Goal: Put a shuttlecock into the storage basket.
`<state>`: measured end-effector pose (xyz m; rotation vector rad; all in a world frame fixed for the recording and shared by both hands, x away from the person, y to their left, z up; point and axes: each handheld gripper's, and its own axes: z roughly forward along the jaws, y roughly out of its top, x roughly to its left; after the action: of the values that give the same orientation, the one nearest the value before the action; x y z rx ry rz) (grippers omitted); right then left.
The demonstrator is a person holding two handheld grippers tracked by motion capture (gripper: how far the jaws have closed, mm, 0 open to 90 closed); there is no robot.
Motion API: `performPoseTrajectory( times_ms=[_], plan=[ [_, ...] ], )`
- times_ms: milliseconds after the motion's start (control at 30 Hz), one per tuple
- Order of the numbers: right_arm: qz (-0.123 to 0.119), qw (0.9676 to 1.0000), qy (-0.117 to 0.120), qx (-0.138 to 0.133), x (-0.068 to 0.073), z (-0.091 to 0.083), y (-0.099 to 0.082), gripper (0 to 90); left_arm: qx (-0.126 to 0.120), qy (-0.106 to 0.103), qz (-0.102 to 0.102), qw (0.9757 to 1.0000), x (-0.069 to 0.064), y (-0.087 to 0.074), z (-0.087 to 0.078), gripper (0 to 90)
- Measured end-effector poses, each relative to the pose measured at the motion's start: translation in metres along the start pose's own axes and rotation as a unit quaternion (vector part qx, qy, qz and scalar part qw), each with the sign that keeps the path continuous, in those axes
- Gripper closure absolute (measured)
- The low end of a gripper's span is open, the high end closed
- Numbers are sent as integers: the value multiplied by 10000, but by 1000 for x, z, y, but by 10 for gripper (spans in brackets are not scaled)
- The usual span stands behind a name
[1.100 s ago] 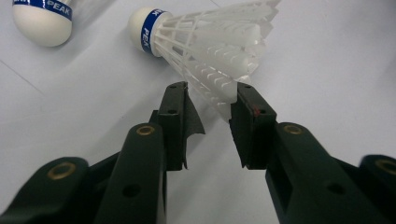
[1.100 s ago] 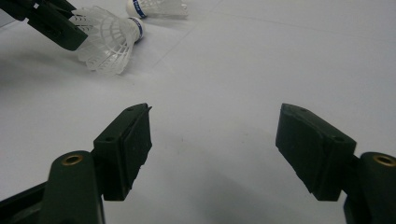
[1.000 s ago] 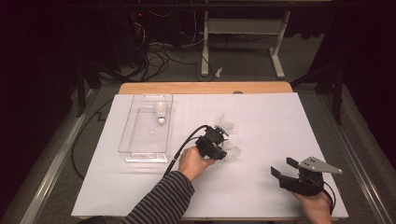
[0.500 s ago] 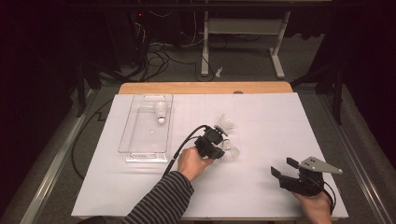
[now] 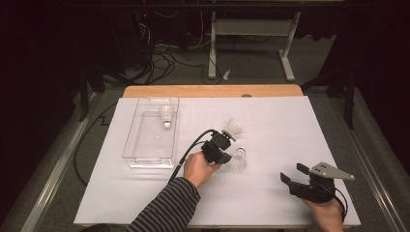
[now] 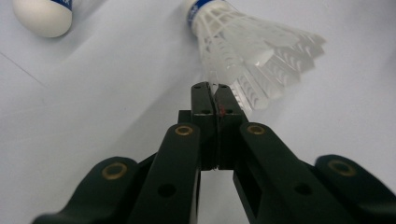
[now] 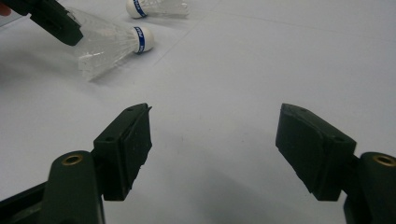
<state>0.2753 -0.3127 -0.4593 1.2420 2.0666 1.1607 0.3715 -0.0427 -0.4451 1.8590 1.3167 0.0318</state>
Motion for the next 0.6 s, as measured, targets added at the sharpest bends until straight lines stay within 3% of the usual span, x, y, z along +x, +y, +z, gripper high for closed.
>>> performPoseTrajectory(
  times_ms=[600],
  plan=[
    [3,10000,8,0,1,0,0,274,50,-146,59,9999,-2,0,-9,897]
  ],
)
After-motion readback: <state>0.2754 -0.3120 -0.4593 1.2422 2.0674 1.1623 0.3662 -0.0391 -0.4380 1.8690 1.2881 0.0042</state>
